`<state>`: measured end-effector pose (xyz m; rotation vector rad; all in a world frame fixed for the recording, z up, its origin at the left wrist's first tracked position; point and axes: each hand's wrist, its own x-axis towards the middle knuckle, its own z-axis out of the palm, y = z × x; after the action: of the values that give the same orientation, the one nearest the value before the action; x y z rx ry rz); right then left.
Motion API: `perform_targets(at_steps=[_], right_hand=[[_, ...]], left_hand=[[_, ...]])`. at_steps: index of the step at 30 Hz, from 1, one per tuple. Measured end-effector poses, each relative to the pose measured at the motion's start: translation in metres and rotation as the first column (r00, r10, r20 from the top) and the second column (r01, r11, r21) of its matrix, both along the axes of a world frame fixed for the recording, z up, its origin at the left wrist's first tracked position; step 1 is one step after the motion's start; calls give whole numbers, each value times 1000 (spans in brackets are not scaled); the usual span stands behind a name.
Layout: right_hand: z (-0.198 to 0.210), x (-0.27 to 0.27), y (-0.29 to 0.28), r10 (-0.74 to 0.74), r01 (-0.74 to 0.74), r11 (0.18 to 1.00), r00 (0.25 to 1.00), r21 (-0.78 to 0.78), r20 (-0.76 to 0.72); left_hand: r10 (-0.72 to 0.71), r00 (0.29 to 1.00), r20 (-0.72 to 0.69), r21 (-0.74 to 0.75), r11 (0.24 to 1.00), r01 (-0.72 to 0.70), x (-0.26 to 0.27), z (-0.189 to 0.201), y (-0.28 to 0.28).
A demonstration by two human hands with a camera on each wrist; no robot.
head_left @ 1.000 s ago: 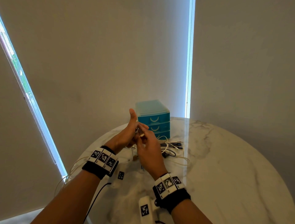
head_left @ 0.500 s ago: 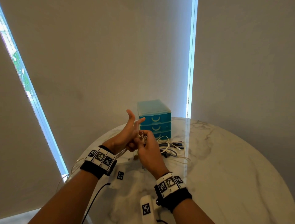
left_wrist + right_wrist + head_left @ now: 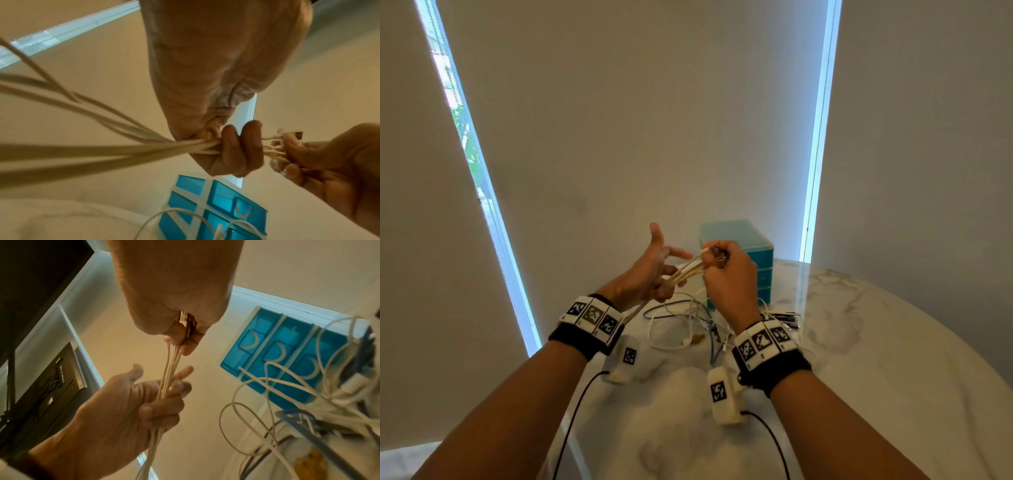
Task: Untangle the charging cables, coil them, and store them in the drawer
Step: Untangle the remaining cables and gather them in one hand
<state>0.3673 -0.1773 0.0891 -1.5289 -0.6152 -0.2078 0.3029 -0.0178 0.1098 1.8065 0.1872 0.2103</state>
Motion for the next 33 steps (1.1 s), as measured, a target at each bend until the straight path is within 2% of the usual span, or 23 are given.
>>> perform_targets(at_steps=[2,4,6,7,8,9,10,11,12,14,15,16,18,19,20,21,23,24,26,27,29,31,33], right_hand=[[9,7,-2,-55,55,998,998,21,-1],[16,20,-12,-152,154,985,988,73,-30],[19,34,-25,-187,192,977,980,90,-67],[17,37,-28,-186,190,979,980,74,-66],[15,36,-28,-175,178,983,983,51,-58],[11,34,-26,-149,151,988,987,35,-51],[7,31,-22,-114,115,993,992,32,-51],[5,28,-17,-81,83,996,995,41,-58],[5,25,-13,-50,54,996,996,66,-72],[6,21,-6,-5,21,990,994,142,-109],[5,20,-3,6,13,987,993,163,-116],[4,16,-2,18,2,985,994,173,-111],[-6,10,-1,12,-1,992,996,125,-83],[-14,9,1,-5,11,997,997,75,-78],[-21,8,0,-8,10,1000,996,30,-84],[-28,7,0,2,-3,1000,995,-14,-96],[-39,7,0,-7,-1,996,996,-89,-89],[-41,7,-1,-16,6,993,997,-119,-77],[-42,7,-3,-26,18,991,998,-133,-54],[-42,9,-4,-26,20,992,999,-122,-44],[-43,13,-6,-27,23,994,999,-104,-39],[-44,15,-11,15,-20,997,998,-76,-66],[-47,18,-15,158,-157,987,981,22,-110]], left_hand=[[-29,995,-99,176,983,46,-12,1,14],[-22,972,-234,382,917,113,-26,-3,34],[20,935,-354,389,912,128,-38,-15,65],[61,924,-378,396,913,102,-42,-19,82],[145,920,-365,477,877,50,-43,-21,96],[273,913,-302,635,772,-21,-43,-19,108],[394,903,-170,790,602,-113,-42,-12,119],[453,892,-3,874,434,-218,-39,0,127],[451,878,159,884,331,-330,-35,15,132],[378,854,358,830,291,-476,-32,43,134],[356,856,375,833,276,-480,-29,50,136],[356,874,331,869,245,-429,-26,49,136],[447,890,83,966,184,-182,-16,23,140],[519,853,-60,979,198,-52,-12,5,138],[557,818,-143,969,248,0,-9,-10,135],[539,828,-154,945,324,-35,-6,-20,128],[338,941,-5,842,510,-178,4,-25,96],[219,971,92,745,632,-213,8,-23,71],[69,991,119,524,843,-122,14,-16,15],[1,997,72,452,892,-34,15,-13,-12],[-87,996,-29,405,910,92,22,-17,-41],[-32,999,-20,462,886,38,28,-23,-43],[67,997,37,523,849,-76,31,-23,-36]])
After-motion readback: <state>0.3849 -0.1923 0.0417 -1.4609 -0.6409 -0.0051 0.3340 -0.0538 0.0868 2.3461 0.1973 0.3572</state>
